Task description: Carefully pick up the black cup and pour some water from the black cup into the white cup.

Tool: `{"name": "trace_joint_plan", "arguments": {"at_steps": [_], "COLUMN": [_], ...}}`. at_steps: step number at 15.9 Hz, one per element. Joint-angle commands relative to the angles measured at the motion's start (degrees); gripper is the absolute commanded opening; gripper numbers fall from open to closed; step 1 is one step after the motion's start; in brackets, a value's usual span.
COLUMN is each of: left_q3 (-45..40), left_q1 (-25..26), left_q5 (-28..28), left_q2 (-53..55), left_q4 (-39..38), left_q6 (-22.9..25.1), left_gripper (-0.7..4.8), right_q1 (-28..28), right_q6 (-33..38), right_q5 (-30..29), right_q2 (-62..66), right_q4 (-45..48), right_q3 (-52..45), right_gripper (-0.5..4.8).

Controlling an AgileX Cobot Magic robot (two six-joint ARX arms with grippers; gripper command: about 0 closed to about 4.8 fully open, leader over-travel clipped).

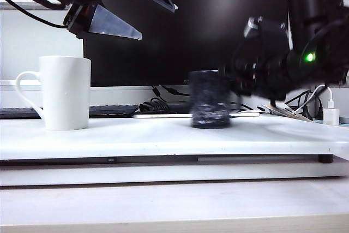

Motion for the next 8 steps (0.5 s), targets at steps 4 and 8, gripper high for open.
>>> {"name": "trace_joint_plan", "arguments": {"at_steps": [4,8], "left_q3": [0.2,0.2], "left_q1": [-0.1,0.0], "left_q5": [0.4,-3.1], "left_q2": [-0.9,-10.9], "left_q4": [1.4,1.6], "left_q6": [-2.5,-3.7], "left_gripper": [4.79,4.79], "right_q1": [0.1,0.1], "right_q6": [-2.5,-3.1], "right_q5": [-0.1,-0.2], "right_q2": [-9.7,-28.3], "right_q4": [-5.9,-17.1], "right_q3": [0.0,0.1], "right_gripper": [2.66,2.66]}}
